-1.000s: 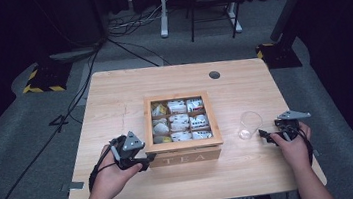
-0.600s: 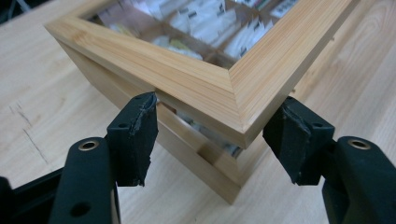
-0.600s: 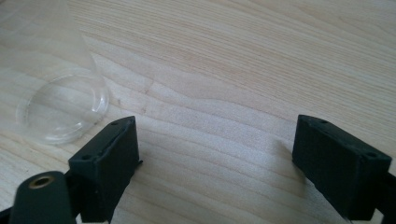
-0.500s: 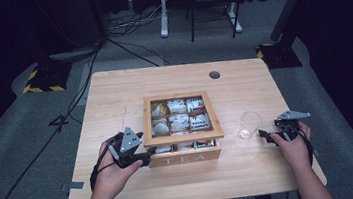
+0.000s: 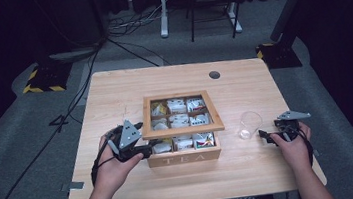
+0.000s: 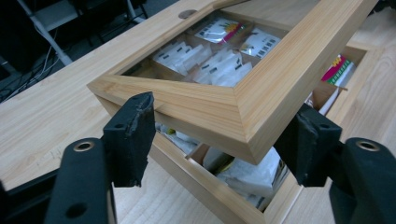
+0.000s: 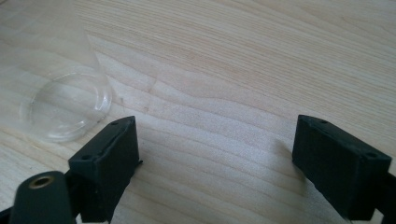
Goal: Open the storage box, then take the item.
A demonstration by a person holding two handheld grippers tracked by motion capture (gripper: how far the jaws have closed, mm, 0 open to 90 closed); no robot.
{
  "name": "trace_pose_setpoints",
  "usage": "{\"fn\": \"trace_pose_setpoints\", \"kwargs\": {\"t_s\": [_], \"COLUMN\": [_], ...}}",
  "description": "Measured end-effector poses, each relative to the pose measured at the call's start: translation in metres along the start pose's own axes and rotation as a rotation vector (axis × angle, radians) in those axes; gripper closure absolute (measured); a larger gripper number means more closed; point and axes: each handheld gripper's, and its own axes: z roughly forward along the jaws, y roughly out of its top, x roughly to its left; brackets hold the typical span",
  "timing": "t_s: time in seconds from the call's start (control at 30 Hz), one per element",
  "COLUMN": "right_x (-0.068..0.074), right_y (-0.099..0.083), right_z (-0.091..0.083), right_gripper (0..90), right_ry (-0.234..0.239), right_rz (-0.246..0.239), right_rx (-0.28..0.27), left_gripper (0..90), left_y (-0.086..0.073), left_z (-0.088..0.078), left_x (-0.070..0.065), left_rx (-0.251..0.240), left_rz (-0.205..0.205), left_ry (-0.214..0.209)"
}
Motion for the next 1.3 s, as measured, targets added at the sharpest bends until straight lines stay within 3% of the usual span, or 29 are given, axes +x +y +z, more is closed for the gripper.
{"fn": "trace_pose_setpoints", "kwargs": {"t_s": [0.1,0.27,0.43,0.73,0.97,1.3], "right_x": [0.0,0.0,0.001,0.002,0.003,0.005], "right_y": [0.0,0.0,0.0,-0.001,-0.002,-0.009], "right_z": [0.0,0.0,-0.001,-0.001,-0.002,-0.012], "right_gripper": [14.8,15.0,15.0,15.1,16.3,27.0], "right_ry": [0.0,-0.003,-0.006,-0.008,-0.019,-0.033], "right_rz": [0.0,0.0,0.007,0.008,0.018,0.05], "right_rx": [0.0,0.0,0.001,0.001,-0.003,-0.017], "left_gripper": [36.2,40.3,42.5,45.7,48.0,50.6], "left_y": [0.004,0.011,0.014,0.019,0.022,0.025], "left_z": [-0.001,-0.003,0.0,0.004,0.002,-0.002], "left_x": [0.002,0.01,0.013,0.019,0.022,0.025], "left_rx": [-0.001,-0.043,-0.058,-0.094,-0.1,-0.099], "left_rz": [-0.012,-0.044,-0.042,-0.082,-0.11,-0.13], "left_ry": [0.013,0.014,0.031,0.057,0.051,0.031]}}
